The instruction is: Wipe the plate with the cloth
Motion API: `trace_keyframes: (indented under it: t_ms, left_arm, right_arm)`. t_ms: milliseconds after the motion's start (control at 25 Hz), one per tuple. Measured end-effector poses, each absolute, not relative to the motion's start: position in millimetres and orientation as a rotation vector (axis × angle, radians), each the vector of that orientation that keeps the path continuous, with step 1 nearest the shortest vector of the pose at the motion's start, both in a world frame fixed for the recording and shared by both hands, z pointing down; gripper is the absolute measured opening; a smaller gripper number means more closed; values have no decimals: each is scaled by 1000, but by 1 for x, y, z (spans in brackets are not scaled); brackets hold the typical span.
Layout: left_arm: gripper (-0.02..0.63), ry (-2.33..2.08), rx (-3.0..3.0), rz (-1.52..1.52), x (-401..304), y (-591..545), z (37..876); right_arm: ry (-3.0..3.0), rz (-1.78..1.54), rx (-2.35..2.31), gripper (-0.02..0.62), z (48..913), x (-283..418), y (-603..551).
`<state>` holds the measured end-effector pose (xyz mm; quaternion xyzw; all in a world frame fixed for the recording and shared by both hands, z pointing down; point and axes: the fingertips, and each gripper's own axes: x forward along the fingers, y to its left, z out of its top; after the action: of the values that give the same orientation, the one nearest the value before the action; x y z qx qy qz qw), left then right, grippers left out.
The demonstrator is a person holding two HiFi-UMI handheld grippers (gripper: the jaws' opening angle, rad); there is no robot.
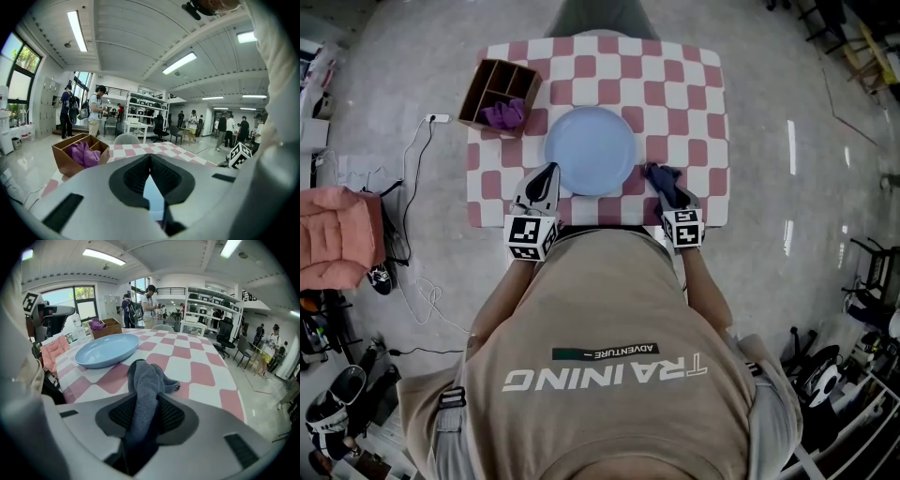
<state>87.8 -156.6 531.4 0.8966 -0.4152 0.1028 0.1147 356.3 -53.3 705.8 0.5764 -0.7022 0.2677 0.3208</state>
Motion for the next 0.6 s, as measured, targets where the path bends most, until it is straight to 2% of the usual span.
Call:
trace_keyframes:
  t_ms: [80,320,600]
  left_arm:
    - [12,-1227,2612,284,86,-155,531]
    - [12,-1282,2593,245,75,-156,526]
    - [12,-1377,2543,217,49,-155,524]
  right_arm:
    - [-1836,692,1503,126,700,359,-54]
    - [-1967,593,1475,121,648,337,-79]
    - [-2165,460,1134,121,626,251,-131]
